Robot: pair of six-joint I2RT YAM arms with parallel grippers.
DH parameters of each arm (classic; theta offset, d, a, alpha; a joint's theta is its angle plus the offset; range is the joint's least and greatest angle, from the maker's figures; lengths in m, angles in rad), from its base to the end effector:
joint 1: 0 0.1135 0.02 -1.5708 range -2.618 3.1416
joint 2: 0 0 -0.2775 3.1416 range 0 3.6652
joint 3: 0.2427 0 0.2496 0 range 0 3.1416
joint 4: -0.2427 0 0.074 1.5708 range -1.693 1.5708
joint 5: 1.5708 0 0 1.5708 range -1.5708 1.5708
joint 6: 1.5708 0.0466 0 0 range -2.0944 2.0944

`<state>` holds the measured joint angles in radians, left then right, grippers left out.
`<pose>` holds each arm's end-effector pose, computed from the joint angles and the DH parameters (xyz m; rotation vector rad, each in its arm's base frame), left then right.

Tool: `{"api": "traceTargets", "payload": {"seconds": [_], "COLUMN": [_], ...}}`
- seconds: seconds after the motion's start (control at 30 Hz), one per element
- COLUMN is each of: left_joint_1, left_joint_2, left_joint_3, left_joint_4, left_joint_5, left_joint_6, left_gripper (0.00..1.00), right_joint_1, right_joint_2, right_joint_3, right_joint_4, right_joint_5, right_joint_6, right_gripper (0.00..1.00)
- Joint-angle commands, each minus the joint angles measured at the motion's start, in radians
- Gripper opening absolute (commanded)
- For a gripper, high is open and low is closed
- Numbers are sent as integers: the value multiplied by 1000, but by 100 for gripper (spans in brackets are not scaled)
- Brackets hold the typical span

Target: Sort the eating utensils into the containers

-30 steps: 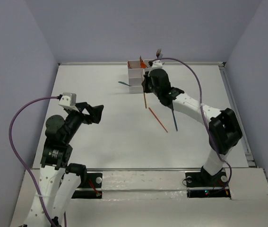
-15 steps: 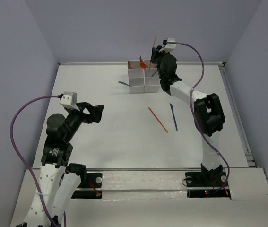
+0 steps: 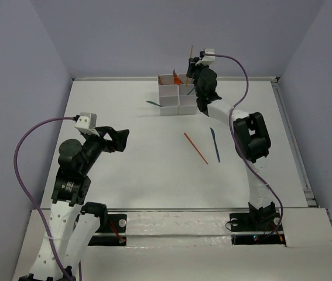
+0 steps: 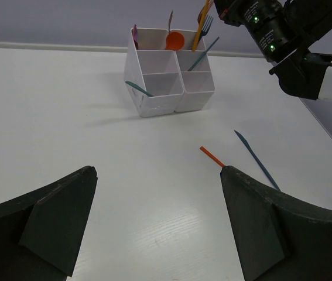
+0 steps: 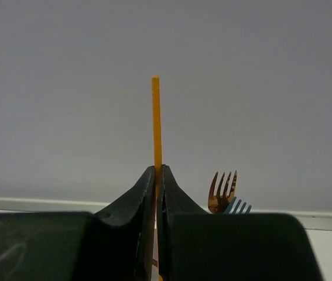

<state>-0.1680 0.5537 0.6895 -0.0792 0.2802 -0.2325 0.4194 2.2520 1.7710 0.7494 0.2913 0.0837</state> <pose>0.1304 -0.0352 0.3584 0.1781 1.5296 -0.5311 0.5093 0.2124 0.3016 0.0294 1.3174 0.2388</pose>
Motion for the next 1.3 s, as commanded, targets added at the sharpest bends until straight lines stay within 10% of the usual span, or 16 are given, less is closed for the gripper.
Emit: {"api": "traceTargets", "payload": {"seconds": [0.0, 0.4, 0.67, 1.17, 1.27], "left_joint_1": [5, 15, 15, 24, 24], "left_joint_2": [3, -5, -8, -21, -31], "left_joint_3": [30, 28, 27, 22, 22], "left_joint_4": [41, 41, 45, 52, 50], "left_joint_5": [11, 11, 13, 22, 22], "left_joint_6": [15, 16, 15, 5, 4], "left_gripper": [99, 99, 99, 99, 99], "right_joint_1": [-1, -1, -1, -1, 10], "right_joint_2": [11, 1, -95, -618, -612], "right_joint_3": [-47, -90, -165, -674, -648], "right_joint_4": [117, 107, 74, -598, -757], "right_joint_5": [-3, -32, -80, -332, -357], "right_joint_6": [1, -12, -29, 218, 186], "right_gripper": [7, 10, 51, 21, 31]}}
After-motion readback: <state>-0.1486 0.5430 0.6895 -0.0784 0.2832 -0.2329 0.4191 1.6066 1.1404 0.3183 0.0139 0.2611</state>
